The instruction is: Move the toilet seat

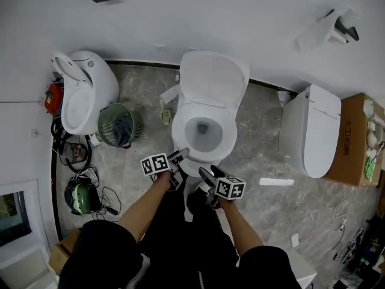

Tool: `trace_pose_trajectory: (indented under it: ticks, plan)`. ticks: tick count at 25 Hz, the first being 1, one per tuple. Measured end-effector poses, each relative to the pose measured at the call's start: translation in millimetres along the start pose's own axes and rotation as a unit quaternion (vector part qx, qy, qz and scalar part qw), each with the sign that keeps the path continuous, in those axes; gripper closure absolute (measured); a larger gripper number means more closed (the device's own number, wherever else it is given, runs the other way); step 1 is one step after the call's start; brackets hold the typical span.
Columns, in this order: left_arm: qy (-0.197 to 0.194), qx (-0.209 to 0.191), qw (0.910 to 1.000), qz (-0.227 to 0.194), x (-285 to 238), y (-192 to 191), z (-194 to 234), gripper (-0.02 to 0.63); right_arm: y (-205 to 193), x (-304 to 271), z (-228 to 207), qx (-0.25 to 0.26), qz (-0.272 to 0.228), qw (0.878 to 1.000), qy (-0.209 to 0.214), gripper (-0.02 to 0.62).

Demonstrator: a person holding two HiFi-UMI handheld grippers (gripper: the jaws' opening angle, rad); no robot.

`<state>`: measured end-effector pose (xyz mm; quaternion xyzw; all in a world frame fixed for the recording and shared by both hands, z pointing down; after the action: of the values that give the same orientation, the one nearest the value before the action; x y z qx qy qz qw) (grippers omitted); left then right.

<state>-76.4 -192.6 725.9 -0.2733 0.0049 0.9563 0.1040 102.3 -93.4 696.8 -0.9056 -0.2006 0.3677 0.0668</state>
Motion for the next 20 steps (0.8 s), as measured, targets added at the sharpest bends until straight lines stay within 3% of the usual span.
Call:
trace_pose_trajectory:
  ticks: [4, 8, 11, 16, 20]
  plan:
    - [0.006, -0.028, 0.9994, 0.022, 0.0, 17.3, -17.5, 0.357, 36.5, -2.0, 17.1, -0.03, -0.028, 0.999, -0.002, 0.319]
    - [-0.024, -0.049, 0.9975, 0.045, 2.9, 46.1, -32.5, 0.373, 70.2, 2.8, 27.6, -0.073, -0.085, 0.994, -0.004, 0.346]
    - [-0.044, -0.09, 0.9925, 0.069, 4.3, 62.3, -45.4, 0.387, 93.0, 7.7, 32.5, -0.075, -0.104, 0.991, -0.029, 0.367]
    - [-0.062, -0.159, 0.9803, 0.1, -0.6, 94.4, -68.3, 0.42, 135.4, 14.8, 38.4, -0.064, -0.133, 0.987, -0.057, 0.377]
    - [-0.057, -0.247, 0.9588, 0.128, -0.5, 113.2, -86.7, 0.491, 172.0, 18.1, 41.7, -0.057, -0.164, 0.983, -0.067, 0.376]
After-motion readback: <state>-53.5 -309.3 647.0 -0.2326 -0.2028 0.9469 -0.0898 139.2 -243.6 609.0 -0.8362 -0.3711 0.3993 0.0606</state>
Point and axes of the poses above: the fingertips, and each gripper's own axes: x backward along the fingers, z to its left, y out of its top, the point moved 7 cm from there along x, backward along the fingers, and after that the axes turned 12 degrees about z, right-handed, at the moved point
